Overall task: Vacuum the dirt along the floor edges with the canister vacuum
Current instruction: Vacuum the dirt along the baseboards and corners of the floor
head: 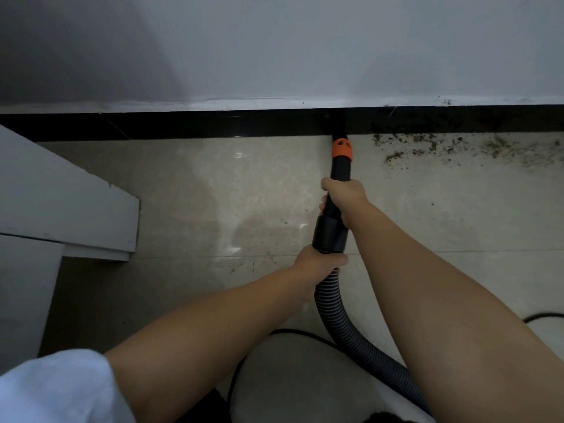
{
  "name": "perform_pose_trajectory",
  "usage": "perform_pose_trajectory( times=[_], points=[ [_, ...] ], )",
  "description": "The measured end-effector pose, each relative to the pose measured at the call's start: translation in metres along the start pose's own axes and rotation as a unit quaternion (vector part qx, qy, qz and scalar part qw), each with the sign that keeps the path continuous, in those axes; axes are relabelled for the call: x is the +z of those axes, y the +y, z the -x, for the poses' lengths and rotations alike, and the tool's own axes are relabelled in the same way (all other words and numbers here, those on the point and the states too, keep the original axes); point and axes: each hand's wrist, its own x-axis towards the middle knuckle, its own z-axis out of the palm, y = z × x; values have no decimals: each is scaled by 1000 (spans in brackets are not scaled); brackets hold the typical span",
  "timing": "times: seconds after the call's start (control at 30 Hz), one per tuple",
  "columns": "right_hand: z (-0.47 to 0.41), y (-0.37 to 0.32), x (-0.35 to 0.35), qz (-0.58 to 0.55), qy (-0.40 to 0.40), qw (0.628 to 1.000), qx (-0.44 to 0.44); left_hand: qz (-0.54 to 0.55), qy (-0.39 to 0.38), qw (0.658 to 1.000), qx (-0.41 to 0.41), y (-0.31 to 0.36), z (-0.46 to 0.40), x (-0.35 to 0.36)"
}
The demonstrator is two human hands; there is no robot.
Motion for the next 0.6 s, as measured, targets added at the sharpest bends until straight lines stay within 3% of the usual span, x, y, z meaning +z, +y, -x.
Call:
perform_pose_trajectory(
  times=[0.4,0.6],
  points=[
    [26,11,87,70,-131,989,-6,108,111,988,-8,-26,18,-58],
    [40,21,106,89,-162,983,1,115,124,986,-7,-42,28,-74]
  ],
)
